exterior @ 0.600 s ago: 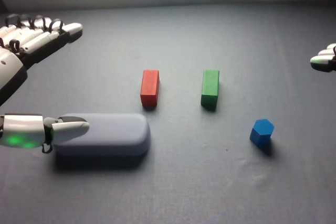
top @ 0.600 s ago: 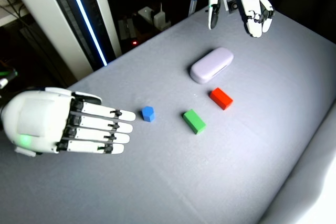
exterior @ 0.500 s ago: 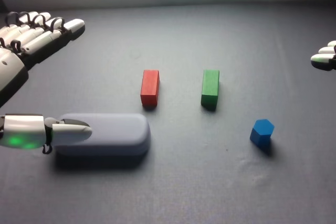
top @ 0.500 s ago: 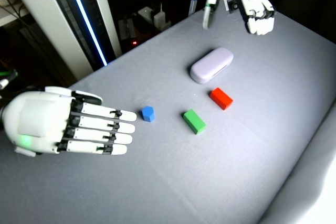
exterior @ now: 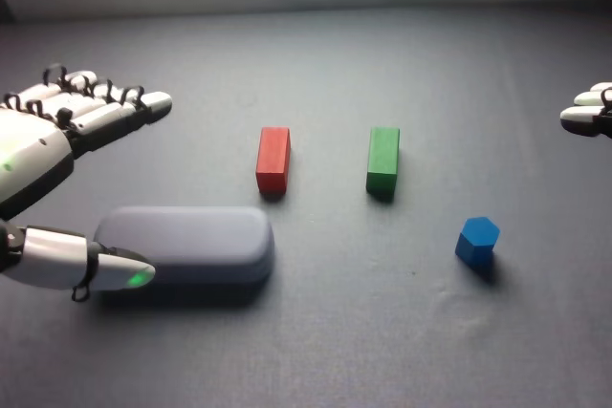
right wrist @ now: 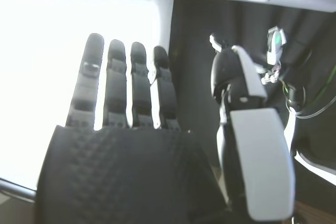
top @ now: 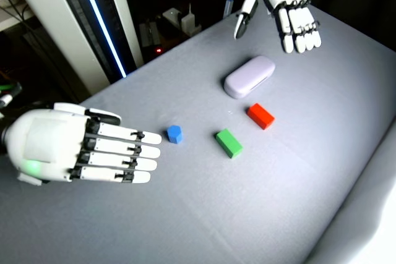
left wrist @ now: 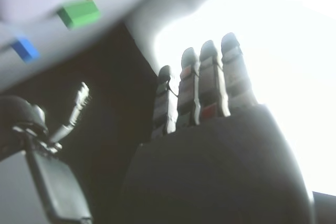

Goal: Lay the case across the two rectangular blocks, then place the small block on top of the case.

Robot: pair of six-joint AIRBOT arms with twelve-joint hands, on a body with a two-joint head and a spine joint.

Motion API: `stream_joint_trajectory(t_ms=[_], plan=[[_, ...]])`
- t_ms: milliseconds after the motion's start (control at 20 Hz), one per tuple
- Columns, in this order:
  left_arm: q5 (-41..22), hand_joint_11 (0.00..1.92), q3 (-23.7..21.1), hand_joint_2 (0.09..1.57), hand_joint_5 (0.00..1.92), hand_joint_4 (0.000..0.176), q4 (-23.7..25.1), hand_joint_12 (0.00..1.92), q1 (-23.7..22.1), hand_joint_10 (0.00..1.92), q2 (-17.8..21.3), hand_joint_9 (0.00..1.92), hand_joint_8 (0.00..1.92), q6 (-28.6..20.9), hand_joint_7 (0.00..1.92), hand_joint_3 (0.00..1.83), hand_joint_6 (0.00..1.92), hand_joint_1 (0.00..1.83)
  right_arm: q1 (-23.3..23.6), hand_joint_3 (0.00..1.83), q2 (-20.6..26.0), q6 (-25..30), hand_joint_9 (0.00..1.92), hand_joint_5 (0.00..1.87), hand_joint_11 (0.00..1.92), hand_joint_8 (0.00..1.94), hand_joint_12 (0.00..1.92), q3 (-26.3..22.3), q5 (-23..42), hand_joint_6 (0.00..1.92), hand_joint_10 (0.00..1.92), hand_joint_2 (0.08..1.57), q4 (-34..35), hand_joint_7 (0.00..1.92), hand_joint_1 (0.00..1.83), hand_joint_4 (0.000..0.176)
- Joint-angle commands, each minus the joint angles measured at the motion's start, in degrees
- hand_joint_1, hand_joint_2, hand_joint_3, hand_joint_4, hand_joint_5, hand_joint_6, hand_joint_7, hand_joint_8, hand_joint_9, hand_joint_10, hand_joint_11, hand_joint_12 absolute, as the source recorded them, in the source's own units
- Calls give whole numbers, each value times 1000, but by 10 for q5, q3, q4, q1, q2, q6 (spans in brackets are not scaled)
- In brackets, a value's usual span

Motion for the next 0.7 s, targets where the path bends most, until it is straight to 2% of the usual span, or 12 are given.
stream_joint_trajectory(t_ms=[0,50,100,150,200,250,300,350,400,550,600,650], plan=[[-20,81,9,804,145,115,4,64,-15,9,-7,217,1,2,231,3,6,685,6,1,1,6,239,326,29,2,598,4,63,3,5,1277,17,258,610,0],[8,77,18,800,127,128,11,64,-27,5,-13,211,0,5,228,1,0,697,6,1,1,8,238,328,26,3,594,4,63,3,4,1278,16,261,603,0],[32,56,25,805,135,122,16,58,-40,4,-20,210,2,14,235,2,4,681,6,0,1,8,243,329,36,4,594,4,63,3,5,1277,16,265,610,0],[62,42,32,805,132,129,20,55,-53,2,-27,206,0,28,231,2,2,673,6,0,2,9,239,329,31,4,590,5,63,2,2,1277,15,266,611,0],[81,68,37,809,147,120,21,70,-62,10,-34,230,8,39,254,3,7,684,6,0,2,10,247,335,36,7,588,5,63,4,5,1276,14,279,619,0],[94,94,43,818,182,100,22,105,-66,10,-41,278,3,44,294,1,2,713,7,0,2,10,249,333,36,4,588,5,63,2,5,1276,14,276,643,0],[106,65,51,829,204,81,22,228,-68,2,-48,327,8,44,324,0,6,699,7,0,2,11,251,330,43,1,593,5,62,0,4,1277,13,270,622,0],[110,12,53,833,211,86,21,363,-68,1,-51,344,2,44,344,0,1,693,7,0,2,11,251,328,46,0,599,5,62,0,3,1277,13,261,611,0],[117,2,55,826,228,78,22,449,-69,7,-53,378,4,44,375,0,2,691,7,0,2,11,236,322,11,0,632,5,61,0,0,1280,12,253,633,0],[136,0,59,814,288,81,22,748,-69,9,-61,525,1,54,506,0,0,818,7,0,2,12,256,322,38,1,660,5,60,0,7,1277,11,256,612,0],[139,20,61,819,327,74,21,861,-70,10,-65,588,0,55,559,0,0,878,7,0,2,12,267,325,50,3,669,5,59,1,10,1275,11,261,632,0],[139,91,64,863,414,41,20,937,-71,21,-69,675,6,56,633,3,5,840,7,0,2,13,264,323,41,2,666,5,59,0,7,1275,11,262,633,0]])
